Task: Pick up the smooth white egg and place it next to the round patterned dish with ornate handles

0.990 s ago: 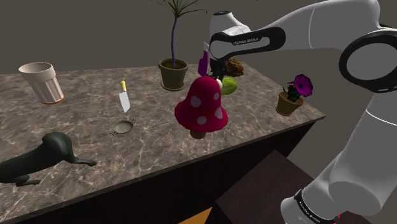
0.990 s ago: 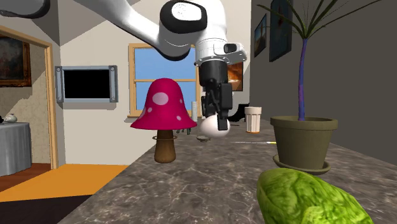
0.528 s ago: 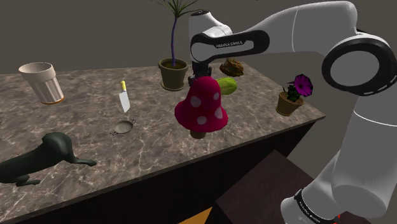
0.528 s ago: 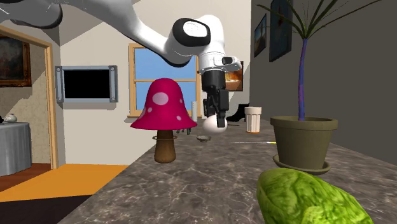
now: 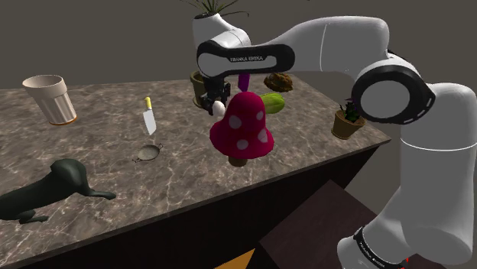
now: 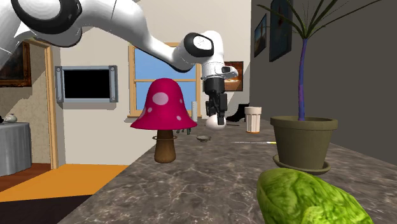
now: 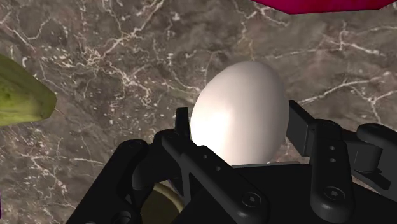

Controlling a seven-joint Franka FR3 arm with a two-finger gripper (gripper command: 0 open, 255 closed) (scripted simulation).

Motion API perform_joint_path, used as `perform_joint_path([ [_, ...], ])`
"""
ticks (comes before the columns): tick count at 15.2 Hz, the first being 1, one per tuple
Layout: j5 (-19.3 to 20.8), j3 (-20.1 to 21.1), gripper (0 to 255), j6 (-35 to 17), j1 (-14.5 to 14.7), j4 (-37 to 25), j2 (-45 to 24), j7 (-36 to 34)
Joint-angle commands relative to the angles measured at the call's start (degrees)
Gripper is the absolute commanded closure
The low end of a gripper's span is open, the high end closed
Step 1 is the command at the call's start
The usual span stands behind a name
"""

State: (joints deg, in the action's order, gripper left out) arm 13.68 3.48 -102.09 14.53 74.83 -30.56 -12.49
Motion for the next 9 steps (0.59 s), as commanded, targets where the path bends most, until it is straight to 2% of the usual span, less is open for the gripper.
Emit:
perform_joint_path([
  [1,0.2,0.3,255,2.2,1.6,-5.5,-3.7,-1.4],
  [4,0.4,0.6,255,6.7,4.4,-16.4,-10.5,-3.2],
  [7,0.6,0.6,255,13.3,7.2,-31.9,-19.6,-3.9],
  [9,0.6,0.6,255,11.2,7.1,-28.9,-18.8,-4.4],
])
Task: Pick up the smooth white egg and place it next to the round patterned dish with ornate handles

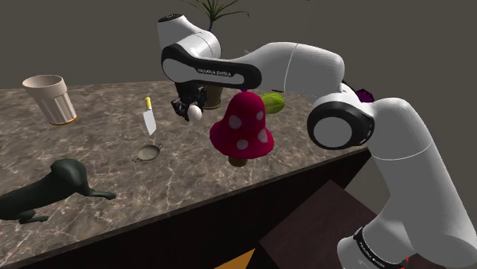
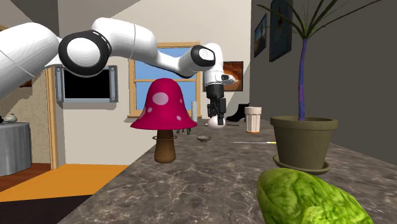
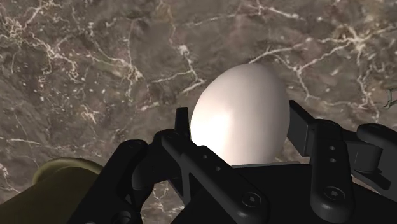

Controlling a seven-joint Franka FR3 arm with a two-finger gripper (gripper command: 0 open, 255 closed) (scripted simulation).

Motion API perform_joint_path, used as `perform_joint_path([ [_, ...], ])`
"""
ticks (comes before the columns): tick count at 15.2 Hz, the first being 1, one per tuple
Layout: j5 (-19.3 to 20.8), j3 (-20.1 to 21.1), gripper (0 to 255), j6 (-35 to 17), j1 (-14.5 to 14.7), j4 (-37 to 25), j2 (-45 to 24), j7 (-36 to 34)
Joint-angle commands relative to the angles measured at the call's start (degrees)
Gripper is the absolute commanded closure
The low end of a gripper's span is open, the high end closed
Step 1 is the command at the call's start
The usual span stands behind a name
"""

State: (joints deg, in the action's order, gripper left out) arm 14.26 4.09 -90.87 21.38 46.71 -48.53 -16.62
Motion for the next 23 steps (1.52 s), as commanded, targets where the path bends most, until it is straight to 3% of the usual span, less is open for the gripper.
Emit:
perform_joint_path([
  [1,0.0,0.0,255,-1.0,0.1,0.6,-0.5,-0.4],
  [14,0.4,0.1,255,-11.3,-0.5,11.2,-0.3,-2.5],
  [22,0.4,0.1,255,-11.3,-0.5,11.2,-0.3,-2.5],
  [23,0.4,0.1,0,-11.3,-0.5,11.2,-0.3,-2.5],
])
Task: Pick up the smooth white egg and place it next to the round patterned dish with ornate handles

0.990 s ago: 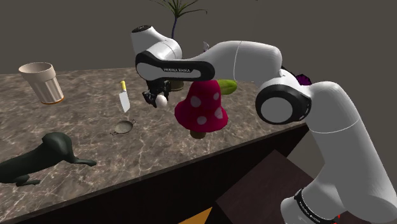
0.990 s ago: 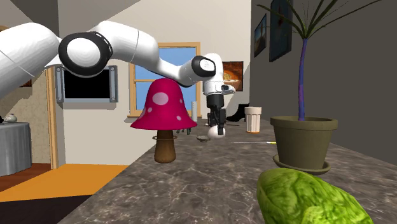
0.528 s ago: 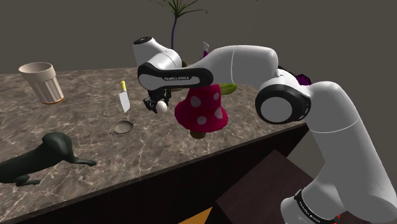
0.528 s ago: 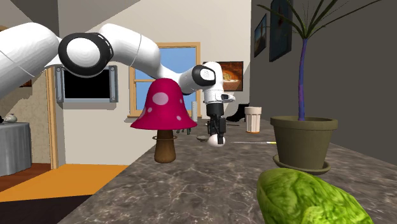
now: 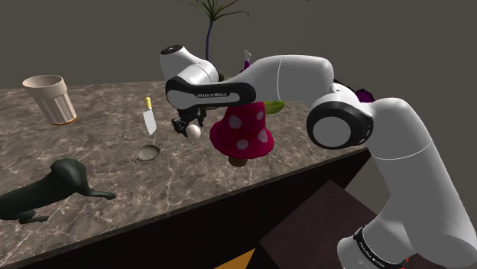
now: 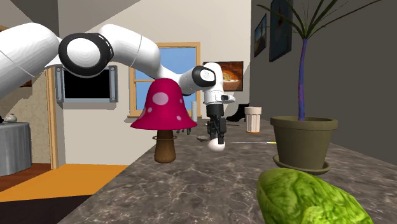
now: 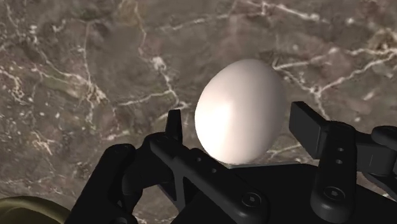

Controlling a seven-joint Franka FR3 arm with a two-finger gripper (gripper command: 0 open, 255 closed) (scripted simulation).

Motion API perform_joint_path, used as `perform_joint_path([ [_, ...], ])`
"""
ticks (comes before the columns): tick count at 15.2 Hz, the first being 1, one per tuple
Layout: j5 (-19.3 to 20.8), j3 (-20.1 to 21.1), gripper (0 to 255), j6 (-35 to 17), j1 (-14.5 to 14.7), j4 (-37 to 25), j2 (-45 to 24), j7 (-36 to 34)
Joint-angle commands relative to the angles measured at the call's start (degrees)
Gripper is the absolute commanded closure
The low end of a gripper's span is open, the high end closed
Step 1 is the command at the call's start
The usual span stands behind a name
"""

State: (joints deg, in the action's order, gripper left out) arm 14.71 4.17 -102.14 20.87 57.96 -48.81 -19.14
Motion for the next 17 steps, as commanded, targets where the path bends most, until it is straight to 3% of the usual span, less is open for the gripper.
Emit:
perform_joint_path([
  [1,0.0,0.0,0,0.0,0.0,0.0,0.0,0.0],
  [5,0.0,0.0,0,0.0,0.0,0.0,0.0,0.0],
  [9,-0.3,0.0,0,7.9,1.2,-9.1,-1.1,0.9],
  [17,-0.3,0.0,0,7.9,1.2,-9.1,-1.1,0.9],
])
